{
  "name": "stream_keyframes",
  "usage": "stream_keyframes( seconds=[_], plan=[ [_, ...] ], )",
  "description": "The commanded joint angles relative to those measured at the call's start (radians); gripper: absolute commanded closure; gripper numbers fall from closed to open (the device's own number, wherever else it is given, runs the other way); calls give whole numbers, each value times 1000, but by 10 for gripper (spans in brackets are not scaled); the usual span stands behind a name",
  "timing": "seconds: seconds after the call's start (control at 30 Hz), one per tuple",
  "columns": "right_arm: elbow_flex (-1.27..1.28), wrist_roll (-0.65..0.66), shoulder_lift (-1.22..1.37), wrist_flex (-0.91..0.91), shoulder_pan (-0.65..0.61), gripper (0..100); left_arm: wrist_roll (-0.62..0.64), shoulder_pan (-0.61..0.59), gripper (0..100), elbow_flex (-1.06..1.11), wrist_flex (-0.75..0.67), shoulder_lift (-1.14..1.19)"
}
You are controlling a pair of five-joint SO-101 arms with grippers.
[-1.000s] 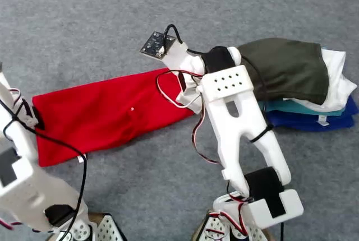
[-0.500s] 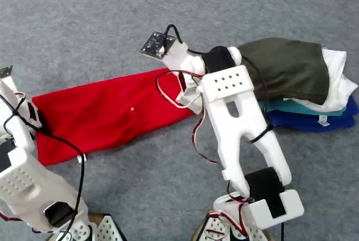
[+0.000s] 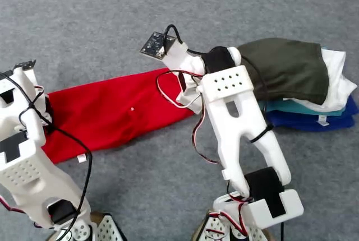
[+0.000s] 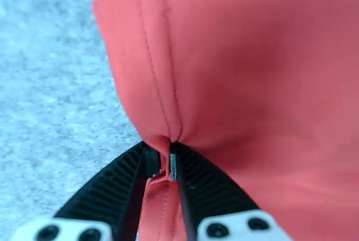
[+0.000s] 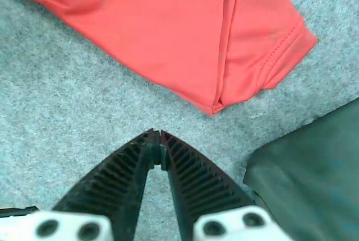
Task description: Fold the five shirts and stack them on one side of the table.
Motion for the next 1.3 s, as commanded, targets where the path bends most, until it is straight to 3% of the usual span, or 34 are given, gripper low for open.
stream_keyframes(
  seconds=[0.0, 0.1, 0.23, 0.4, 0.6, 0.77, 0.93, 1.27],
  plan=[
    [-7, 8, -48, -14, -4, 996, 3, 37, 982, -6, 2, 22],
    [-7, 8, -48, -14, -2, 996, 14, 80, 982, 3, 2, -18],
    [-8, 8, -77, -14, -2, 996, 117, 173, 982, 5, 8, -140],
    [-7, 8, -228, -6, 8, 996, 201, 371, 982, -5, 69, -326],
    [-1, 9, -414, 6, 117, 995, 313, 595, 982, -11, 81, -426],
    [1, 80, -475, 64, 222, 995, 436, 704, 982, -132, 87, -426],
    [1, 86, -483, 71, 306, 995, 482, 850, 982, -247, 80, -424],
    [2, 78, -479, 64, 320, 995, 531, 1045, 982, -471, 25, -189]
  ],
)
